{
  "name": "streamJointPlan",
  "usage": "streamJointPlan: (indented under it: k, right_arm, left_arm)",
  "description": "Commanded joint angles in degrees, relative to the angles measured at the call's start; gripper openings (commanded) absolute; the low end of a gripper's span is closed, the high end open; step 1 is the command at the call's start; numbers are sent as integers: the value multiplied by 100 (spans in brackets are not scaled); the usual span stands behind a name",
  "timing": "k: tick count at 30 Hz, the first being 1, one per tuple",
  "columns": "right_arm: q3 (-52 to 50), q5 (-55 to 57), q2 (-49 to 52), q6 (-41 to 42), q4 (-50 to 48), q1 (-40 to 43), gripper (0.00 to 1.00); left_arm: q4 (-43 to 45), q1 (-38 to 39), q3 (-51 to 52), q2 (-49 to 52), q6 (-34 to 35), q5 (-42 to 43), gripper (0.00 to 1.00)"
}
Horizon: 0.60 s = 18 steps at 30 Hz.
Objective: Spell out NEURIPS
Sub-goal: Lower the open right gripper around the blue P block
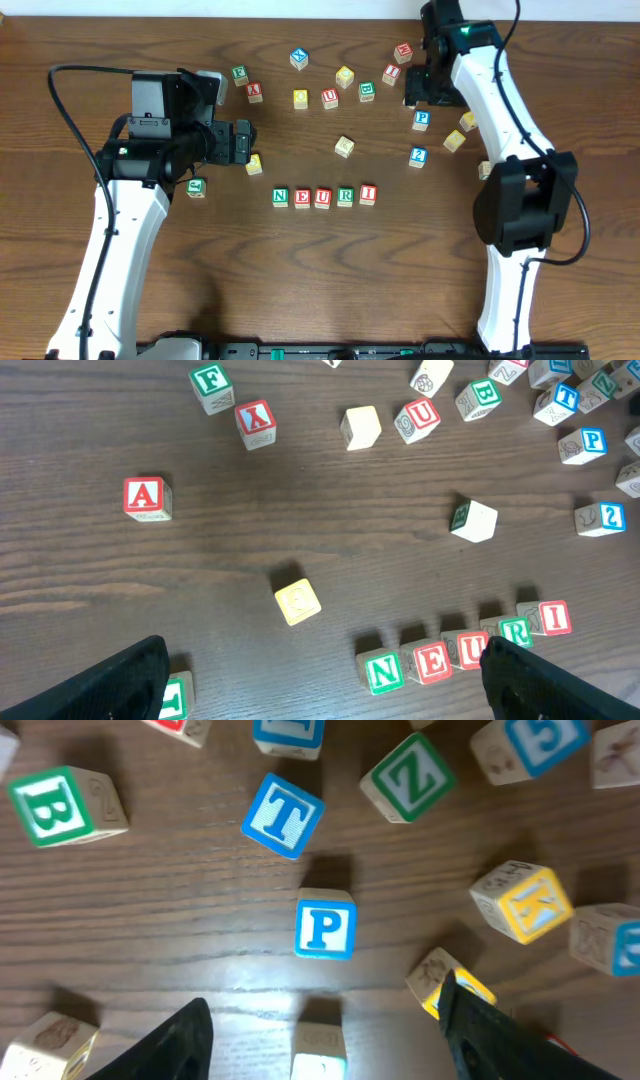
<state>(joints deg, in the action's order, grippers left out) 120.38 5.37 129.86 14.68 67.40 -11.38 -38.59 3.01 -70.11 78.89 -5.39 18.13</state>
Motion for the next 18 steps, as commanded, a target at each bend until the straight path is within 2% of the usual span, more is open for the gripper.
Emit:
streamJointPlan:
  k: [1, 18]
  right_arm:
    - [72, 4, 328, 127, -74, -129, 67]
    - [72, 299, 527, 533, -245, -216, 64]
  left_arm:
    - [-2, -20, -138, -50, -37, 68, 98]
    - [-2, -20, -138, -50, -37, 70, 98]
